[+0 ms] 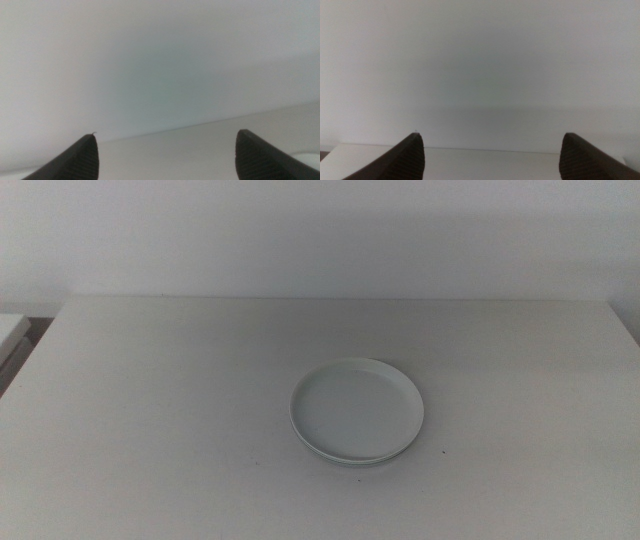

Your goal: Stack the three bowls on top of each other.

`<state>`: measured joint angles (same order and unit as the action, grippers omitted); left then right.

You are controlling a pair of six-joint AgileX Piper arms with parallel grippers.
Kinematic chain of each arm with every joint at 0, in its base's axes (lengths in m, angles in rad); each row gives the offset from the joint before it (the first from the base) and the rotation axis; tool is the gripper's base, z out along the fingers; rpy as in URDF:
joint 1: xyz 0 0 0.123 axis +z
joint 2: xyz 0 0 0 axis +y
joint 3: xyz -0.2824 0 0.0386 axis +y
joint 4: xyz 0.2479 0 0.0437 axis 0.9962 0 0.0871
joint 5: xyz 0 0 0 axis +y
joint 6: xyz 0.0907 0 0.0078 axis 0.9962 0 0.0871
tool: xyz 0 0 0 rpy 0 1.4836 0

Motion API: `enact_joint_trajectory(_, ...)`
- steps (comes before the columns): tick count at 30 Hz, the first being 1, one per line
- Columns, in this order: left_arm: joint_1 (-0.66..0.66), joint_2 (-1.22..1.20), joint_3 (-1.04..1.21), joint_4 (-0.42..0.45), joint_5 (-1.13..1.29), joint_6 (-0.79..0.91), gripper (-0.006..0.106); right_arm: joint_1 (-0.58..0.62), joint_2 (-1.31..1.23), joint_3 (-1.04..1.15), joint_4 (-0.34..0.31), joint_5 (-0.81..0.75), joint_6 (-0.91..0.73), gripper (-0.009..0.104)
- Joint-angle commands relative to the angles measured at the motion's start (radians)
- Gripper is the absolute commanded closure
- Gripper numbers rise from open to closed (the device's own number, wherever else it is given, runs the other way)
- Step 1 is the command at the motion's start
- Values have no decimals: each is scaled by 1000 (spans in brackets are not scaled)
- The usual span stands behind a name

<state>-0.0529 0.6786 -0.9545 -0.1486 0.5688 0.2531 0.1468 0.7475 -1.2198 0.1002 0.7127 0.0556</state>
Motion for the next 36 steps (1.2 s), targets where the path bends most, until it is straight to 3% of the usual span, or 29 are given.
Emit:
enact_joint_trajectory(1,56,-31,30,20,-19,-78,7,-7,-5,4,-12,-8,-2,3)
enact_joint_trajectory(7,67,-64,32,156,-60,-78,7,-7,-5,4,-12,-8,-2,3)
enact_joint_trajectory(17,67,-69,32,158,-58,-78,7,-7,-5,4,-12,-5,-2,3)
enact_joint_trajectory(19,67,-83,52,117,-70,-76,7,-7,-8,35,-16,-29,-2,3)
enact_joint_trajectory(20,67,-102,73,108,-86,-76,7,-7,-20,68,-33,-59,-2,3)
enact_joint_trajectory(23,67,-180,172,127,-107,-76,7,-9,-89,264,-223,-179,0,3)
enact_joint_trajectory(25,67,-249,267,120,-126,-76,7,-9,-155,412,-285,-212,0,3)
enact_joint_trajectory(31,67,-458,562,58,-195,-76,7,-72,-451,849,-276,-301,0,3)
enact_joint_trajectory(36,67,-599,730,28,-200,-76,7,-151,-646,1076,-225,-370,0,3)
